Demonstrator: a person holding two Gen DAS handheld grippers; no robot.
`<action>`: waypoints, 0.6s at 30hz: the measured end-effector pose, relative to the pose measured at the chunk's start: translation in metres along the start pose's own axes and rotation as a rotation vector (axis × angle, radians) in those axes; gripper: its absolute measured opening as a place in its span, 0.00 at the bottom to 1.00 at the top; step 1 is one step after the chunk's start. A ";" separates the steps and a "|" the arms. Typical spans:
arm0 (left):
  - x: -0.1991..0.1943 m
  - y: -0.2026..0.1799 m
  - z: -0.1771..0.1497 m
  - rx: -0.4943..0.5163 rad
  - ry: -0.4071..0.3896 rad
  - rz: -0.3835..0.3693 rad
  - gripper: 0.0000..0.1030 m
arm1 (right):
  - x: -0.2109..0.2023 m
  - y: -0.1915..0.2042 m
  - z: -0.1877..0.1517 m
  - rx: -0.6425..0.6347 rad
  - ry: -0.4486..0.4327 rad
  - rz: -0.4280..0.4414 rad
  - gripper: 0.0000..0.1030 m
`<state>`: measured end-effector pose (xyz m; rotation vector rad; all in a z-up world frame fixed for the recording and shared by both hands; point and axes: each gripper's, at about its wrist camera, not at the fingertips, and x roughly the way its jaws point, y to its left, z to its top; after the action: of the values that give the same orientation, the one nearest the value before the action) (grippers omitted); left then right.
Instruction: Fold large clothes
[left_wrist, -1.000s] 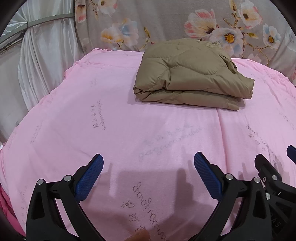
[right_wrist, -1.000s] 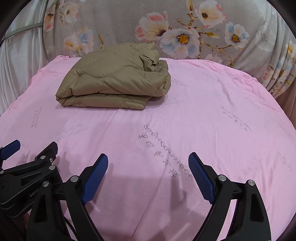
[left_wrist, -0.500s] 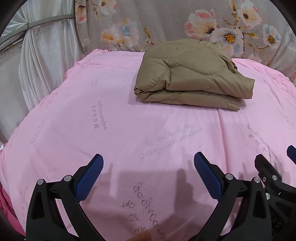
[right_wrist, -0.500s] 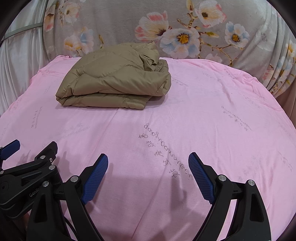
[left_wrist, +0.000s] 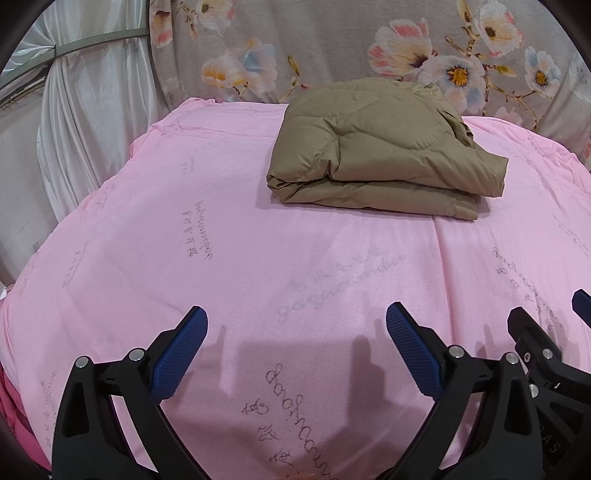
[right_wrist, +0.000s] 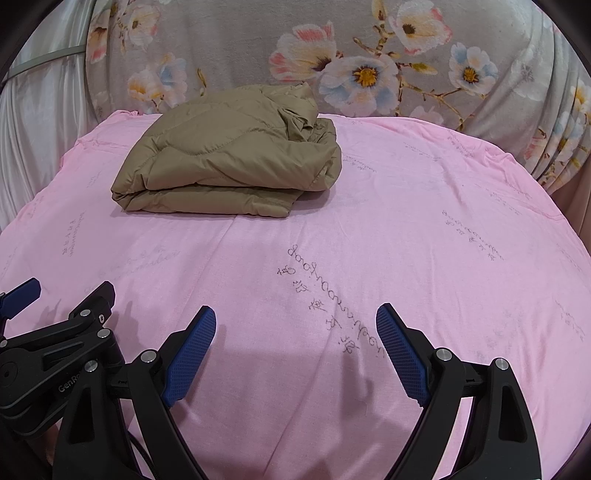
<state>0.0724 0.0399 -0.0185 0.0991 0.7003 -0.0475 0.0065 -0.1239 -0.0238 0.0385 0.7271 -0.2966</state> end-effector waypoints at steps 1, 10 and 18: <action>0.000 0.000 0.000 0.000 0.001 -0.001 0.92 | 0.000 0.000 0.000 0.000 0.000 0.000 0.84; 0.000 -0.001 0.000 0.000 0.001 0.002 0.92 | 0.000 0.000 0.000 -0.001 0.000 0.001 0.84; 0.000 -0.002 0.000 0.007 -0.003 0.000 0.88 | 0.001 0.000 -0.001 -0.001 0.003 0.000 0.84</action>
<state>0.0726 0.0381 -0.0188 0.1061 0.6975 -0.0502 0.0063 -0.1240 -0.0250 0.0382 0.7302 -0.2967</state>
